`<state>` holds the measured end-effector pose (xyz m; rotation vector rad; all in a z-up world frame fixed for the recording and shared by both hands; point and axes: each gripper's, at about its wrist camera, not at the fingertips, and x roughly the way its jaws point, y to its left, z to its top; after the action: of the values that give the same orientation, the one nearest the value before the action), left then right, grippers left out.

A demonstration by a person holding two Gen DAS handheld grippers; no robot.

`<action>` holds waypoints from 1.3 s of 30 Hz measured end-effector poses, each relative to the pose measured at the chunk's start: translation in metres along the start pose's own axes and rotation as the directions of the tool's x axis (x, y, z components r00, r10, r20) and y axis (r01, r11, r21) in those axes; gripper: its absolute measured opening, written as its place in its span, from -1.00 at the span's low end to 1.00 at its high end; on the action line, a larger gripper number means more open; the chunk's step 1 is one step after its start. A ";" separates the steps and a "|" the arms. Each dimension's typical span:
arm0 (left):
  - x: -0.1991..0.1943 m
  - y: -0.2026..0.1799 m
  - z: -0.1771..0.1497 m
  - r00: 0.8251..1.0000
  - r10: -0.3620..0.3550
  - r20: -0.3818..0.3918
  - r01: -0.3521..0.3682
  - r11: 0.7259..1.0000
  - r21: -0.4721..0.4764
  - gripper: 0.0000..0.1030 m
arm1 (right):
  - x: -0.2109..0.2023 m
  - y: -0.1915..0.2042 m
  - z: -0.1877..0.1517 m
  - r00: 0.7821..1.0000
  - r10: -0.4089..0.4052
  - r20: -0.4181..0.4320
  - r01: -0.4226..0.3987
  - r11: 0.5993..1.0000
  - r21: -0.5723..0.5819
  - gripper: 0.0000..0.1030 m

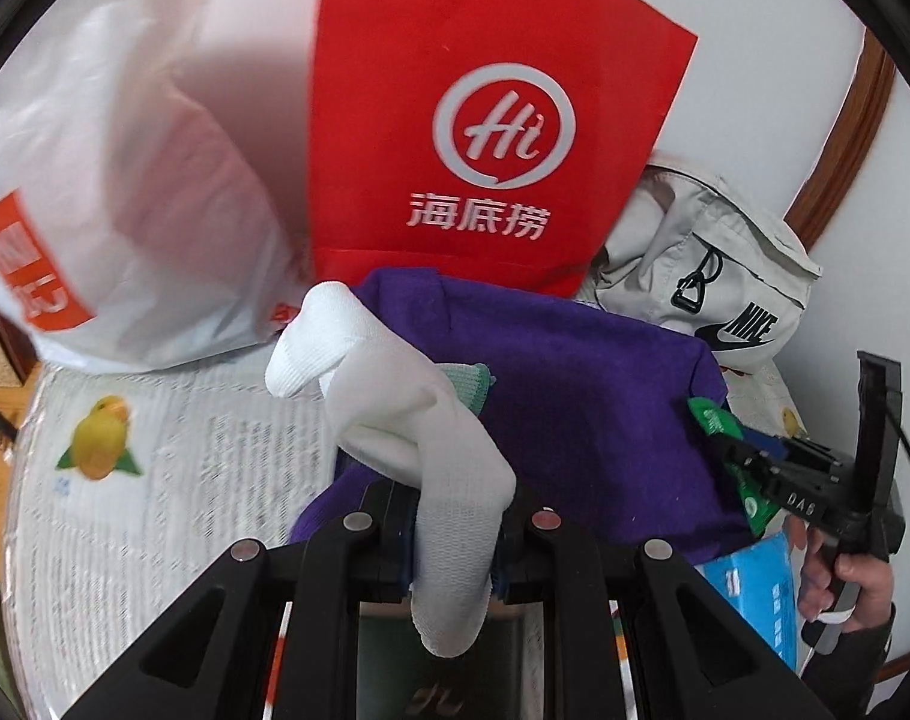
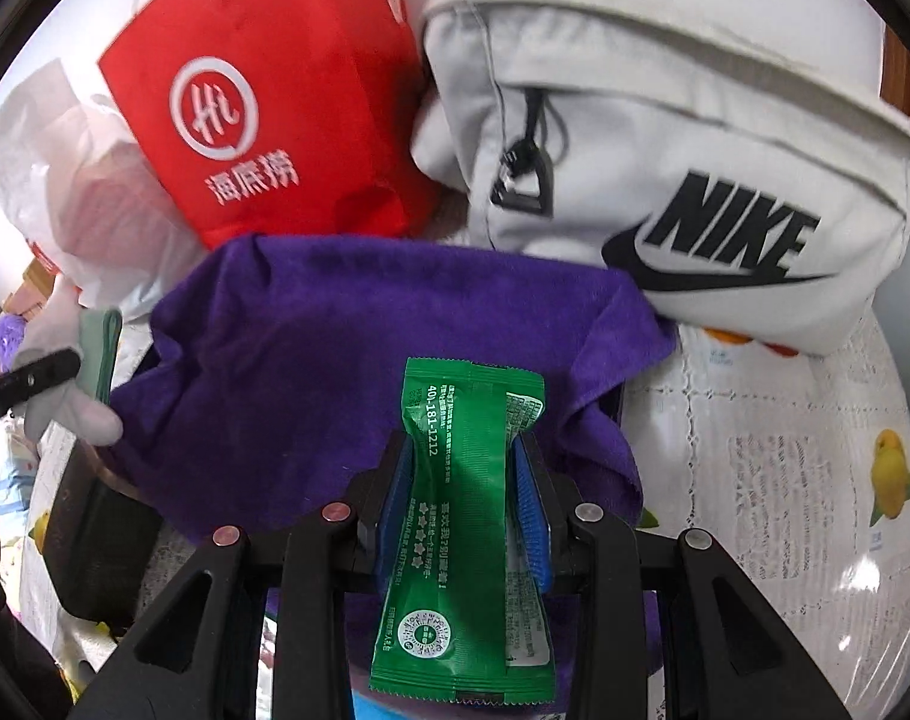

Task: Organize soft objects
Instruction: 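Open the left tool over the purple towel while the right tool releases the packet there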

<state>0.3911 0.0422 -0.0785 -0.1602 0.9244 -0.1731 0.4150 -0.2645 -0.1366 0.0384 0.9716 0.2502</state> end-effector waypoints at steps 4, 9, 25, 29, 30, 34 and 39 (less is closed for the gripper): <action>0.021 -0.009 0.013 1.000 -0.005 -0.025 0.005 1.000 0.018 -0.66 | 0.003 -0.002 0.000 1.000 -0.017 -0.002 0.017 1.000 -0.006 -0.17; 0.053 -0.019 0.027 0.998 -0.009 -0.066 0.011 1.000 0.027 -0.66 | 0.001 -0.003 -0.001 1.000 -0.002 -0.003 0.002 1.000 -0.002 0.11; 0.105 -0.035 0.047 0.989 -0.019 -0.150 0.021 1.000 0.011 -0.59 | -0.048 0.001 -0.015 0.999 -0.003 0.051 0.005 1.000 -0.024 0.14; 0.108 -0.040 0.046 0.987 0.026 -0.157 -0.021 0.999 0.030 0.29 | -0.056 0.001 -0.025 0.999 -0.010 0.044 0.011 1.000 -0.013 0.14; 0.106 -0.041 0.046 0.988 0.027 -0.150 -0.023 0.999 0.033 0.29 | -0.058 0.001 -0.028 0.999 -0.005 0.045 0.006 1.000 -0.010 0.14; 0.092 -0.038 0.042 0.987 0.070 -0.143 -0.064 0.997 0.042 0.34 | -0.062 0.004 -0.036 0.999 -0.004 0.035 0.004 1.000 -0.004 0.14; 0.067 -0.036 0.030 0.985 0.122 -0.120 -0.115 0.991 0.065 0.34 | -0.072 0.009 -0.042 0.999 0.004 0.040 -0.004 1.000 -0.003 0.14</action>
<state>0.4520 -0.0051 -0.1051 -0.0409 1.0483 -0.0996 0.3398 -0.2751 -0.1010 0.0424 0.9318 0.2541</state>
